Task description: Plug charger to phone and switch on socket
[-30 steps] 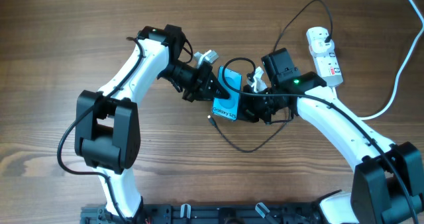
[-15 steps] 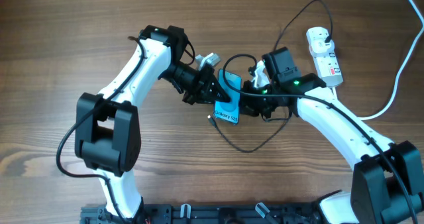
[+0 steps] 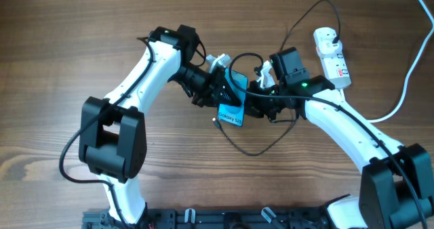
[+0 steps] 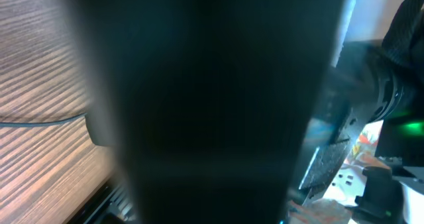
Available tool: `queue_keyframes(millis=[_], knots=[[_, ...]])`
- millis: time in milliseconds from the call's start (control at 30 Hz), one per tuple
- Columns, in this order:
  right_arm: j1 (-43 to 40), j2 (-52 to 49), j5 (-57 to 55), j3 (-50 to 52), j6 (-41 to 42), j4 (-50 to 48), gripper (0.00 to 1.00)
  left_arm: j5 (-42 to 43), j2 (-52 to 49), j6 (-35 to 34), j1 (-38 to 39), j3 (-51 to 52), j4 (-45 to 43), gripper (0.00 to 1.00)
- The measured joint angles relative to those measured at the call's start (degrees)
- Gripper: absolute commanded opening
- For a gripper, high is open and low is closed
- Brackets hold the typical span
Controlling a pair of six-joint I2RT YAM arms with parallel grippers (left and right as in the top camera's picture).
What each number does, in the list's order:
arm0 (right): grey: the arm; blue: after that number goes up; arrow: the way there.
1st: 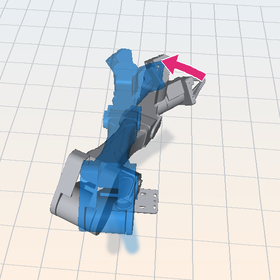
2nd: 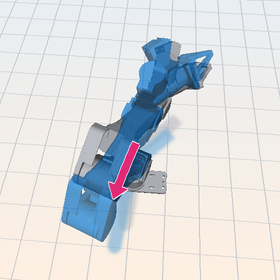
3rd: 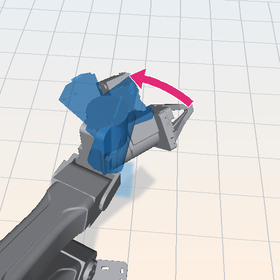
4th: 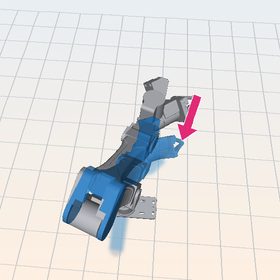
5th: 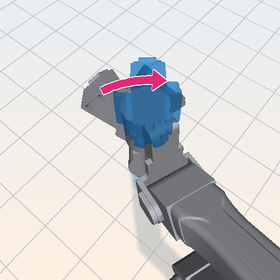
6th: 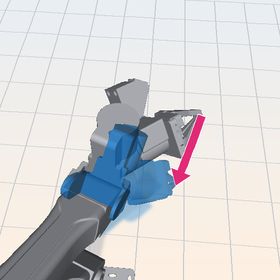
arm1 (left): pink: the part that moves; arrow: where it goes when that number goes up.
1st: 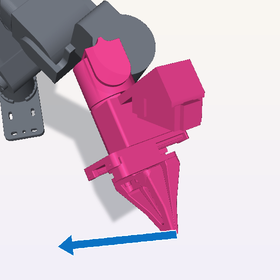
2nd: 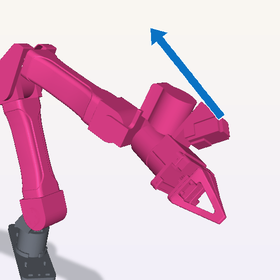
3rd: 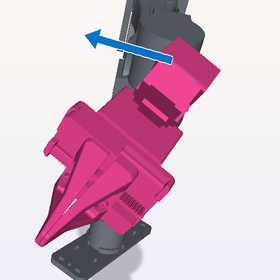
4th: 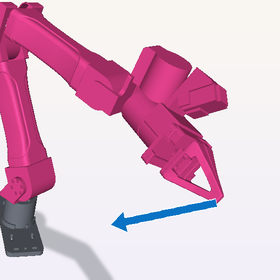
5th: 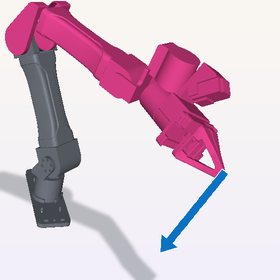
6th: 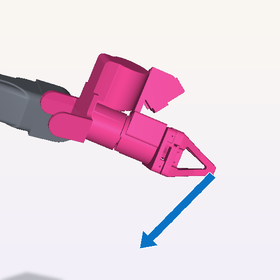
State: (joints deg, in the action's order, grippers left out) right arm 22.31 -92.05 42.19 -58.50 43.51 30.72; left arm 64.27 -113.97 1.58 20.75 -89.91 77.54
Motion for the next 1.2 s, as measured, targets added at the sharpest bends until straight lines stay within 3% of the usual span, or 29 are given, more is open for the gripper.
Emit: queue_keyframes(millis=[67,300,500,567,700,967,1133,1200], knots=[[0.0,0.0,0.2,0.0,0.2,0.0,0.04,0.0,0.0,0.0,0.0,0.0,0.1,0.04],[0.0,0.0,0.2,0.0,0.2,0.1,0.04,0.0,0.0,-0.1,0.0,0.0,0.0,0.04],[-1.0,0.0,-1.3,-0.1,-3.8,5.2,0.32,-0.3,0.0,-0.8,0.4,0.1,0.0,0.04],[-2.9,0.1,-1.0,-0.3,-6.4,7.1,0.48,-0.2,0.0,-1.5,0.9,0.1,0.1,0.04],[-7.8,4.4,-1.4,-1.2,-11.5,11.3,0.59,-0.2,0.0,-3.3,1.0,0.1,1.1,0.04],[-18.7,13.9,-7.5,-2.6,-16.7,22.3,0.57,-0.4,0.0,-24.9,1.0,0.1,4.0,0.04],[-25.4,13.9,-15.9,-2.6,-18.2,26.8,0.46,-0.4,0.0,-30.6,1.0,0.1,4.8,0.04],[-27.8,13.9,-21.6,-2.6,-18.3,28.0,0.46,-0.4,0.0,-31.5,1.0,0.1,5.6,0.04]])
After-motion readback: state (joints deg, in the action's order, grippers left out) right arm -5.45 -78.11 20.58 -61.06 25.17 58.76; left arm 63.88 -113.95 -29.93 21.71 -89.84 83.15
